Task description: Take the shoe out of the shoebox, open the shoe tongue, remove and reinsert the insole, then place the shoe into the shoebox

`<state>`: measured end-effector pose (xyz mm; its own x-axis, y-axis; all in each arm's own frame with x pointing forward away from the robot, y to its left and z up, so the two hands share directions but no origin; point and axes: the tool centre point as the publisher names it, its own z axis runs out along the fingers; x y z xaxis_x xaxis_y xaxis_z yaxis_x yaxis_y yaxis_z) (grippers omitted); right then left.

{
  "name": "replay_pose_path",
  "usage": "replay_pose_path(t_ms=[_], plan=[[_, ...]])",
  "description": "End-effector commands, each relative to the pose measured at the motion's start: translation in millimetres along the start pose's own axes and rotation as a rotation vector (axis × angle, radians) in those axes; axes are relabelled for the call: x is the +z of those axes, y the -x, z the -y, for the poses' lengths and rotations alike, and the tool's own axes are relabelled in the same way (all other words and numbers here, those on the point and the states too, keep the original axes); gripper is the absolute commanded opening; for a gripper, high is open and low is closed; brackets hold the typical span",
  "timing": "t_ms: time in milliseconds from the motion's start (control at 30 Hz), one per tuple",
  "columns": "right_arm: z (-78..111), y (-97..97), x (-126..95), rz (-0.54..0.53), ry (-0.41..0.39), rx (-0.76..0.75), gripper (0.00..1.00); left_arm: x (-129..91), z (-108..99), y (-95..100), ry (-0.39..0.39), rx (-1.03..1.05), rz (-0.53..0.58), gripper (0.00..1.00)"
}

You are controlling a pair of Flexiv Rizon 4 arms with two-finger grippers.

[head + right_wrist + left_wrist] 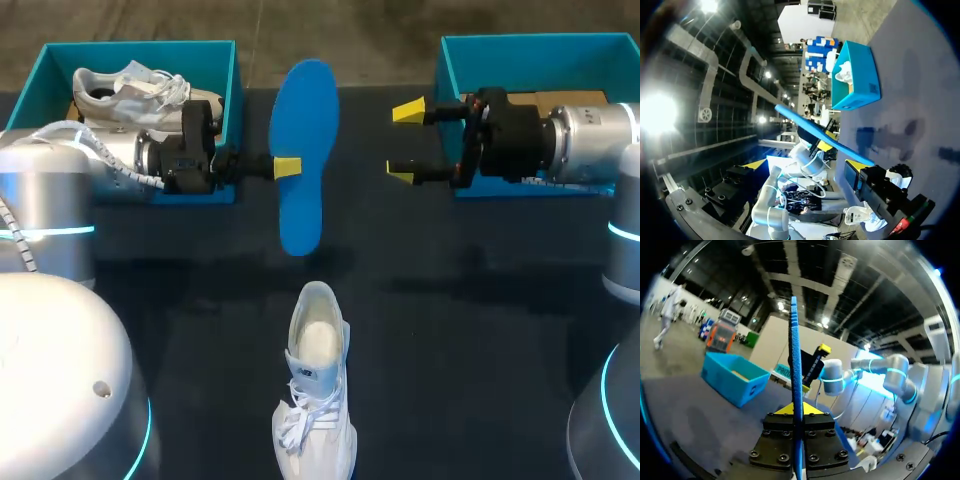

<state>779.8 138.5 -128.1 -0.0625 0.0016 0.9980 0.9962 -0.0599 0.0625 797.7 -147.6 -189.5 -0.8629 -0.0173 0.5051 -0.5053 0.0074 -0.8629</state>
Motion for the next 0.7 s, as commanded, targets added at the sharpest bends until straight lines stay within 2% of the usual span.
replay_pose_path(t_ms=[33, 67, 200, 333, 700], plan=[[1.2, -0.2, 0.1, 0.003, 0.001, 0.0, 1.0, 0.1, 2.0, -5.2, 0.016, -0.17, 0.035, 0.0], [1.2, -0.2, 0.1, 0.003, 0.001, 0.0, 1.0, 0.9, 3.5, -6.7, 0.047, -0.273, -0.005, 0.0], [1.2, -0.2, 0.1, 0.003, 0.001, 0.0, 1.0, -0.1, 8.8, -4.8, 0.076, -0.484, -0.054, 0.0], [1.2, -0.2, 0.1, 0.003, 0.001, 0.0, 1.0, 0.0, 9.6, -1.9, 0.109, -0.593, -0.076, 0.0], [1.2, -0.2, 0.1, 0.003, 0.001, 0.0, 1.0, 5.2, -1.6, 11.7, 0.07, -0.774, -0.125, 0.0]])
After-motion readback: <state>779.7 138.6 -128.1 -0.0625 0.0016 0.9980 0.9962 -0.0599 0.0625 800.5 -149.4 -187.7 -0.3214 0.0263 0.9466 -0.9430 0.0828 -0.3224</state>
